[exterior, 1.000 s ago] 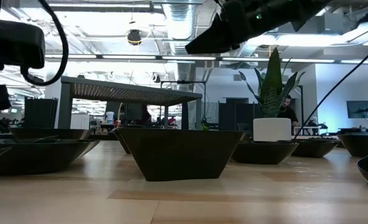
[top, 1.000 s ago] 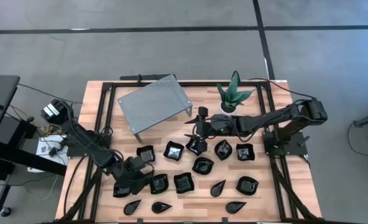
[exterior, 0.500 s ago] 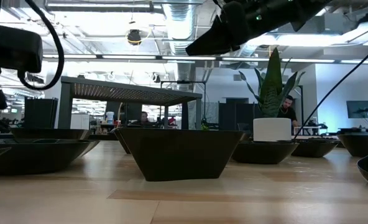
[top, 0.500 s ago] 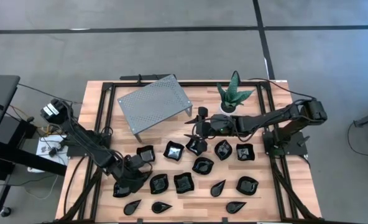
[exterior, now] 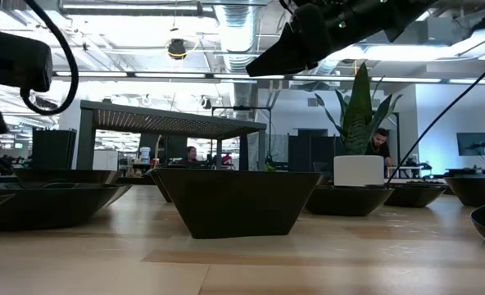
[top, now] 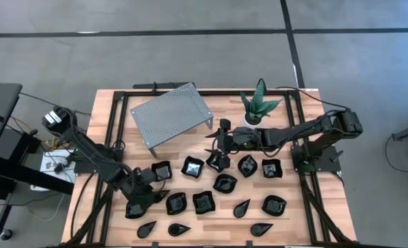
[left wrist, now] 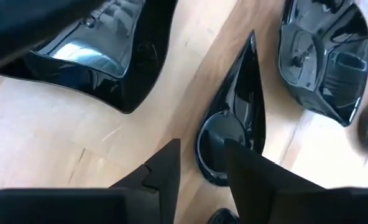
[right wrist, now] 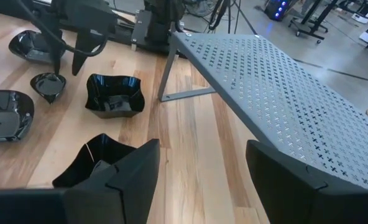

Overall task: Pick & Place Mini shaped plates
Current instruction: Put the black drop-shaped plate on the shelf

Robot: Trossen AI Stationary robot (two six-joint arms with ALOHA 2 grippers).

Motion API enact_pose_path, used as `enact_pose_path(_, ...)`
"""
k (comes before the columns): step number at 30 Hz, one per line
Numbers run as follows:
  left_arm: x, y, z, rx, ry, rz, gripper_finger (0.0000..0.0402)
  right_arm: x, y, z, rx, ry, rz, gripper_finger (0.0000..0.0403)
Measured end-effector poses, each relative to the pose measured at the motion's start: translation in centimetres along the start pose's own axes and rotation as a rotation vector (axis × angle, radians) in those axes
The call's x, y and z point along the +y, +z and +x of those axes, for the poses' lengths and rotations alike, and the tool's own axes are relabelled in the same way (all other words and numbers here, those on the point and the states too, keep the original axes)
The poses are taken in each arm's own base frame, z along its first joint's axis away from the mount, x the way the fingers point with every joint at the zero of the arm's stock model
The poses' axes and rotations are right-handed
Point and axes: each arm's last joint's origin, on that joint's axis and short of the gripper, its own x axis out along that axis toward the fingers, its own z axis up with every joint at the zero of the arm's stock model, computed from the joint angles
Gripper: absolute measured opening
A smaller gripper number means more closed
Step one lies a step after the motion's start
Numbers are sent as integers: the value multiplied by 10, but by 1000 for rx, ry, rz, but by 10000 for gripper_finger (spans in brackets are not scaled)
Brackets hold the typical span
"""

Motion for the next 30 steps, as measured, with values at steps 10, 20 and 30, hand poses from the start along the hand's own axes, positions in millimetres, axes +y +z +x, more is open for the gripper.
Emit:
enact_pose_path(10,1,-7,23,20,99,22,106,0,0,0,3,1,18,234)
enact_pose_path(20,0,-3,14,-25,55,41,9,0,0,0,3,1,18,234)
enact_pose_path(30,-23,11,2,-73,-19,12,4,0,0,0,0,-1,-4,234)
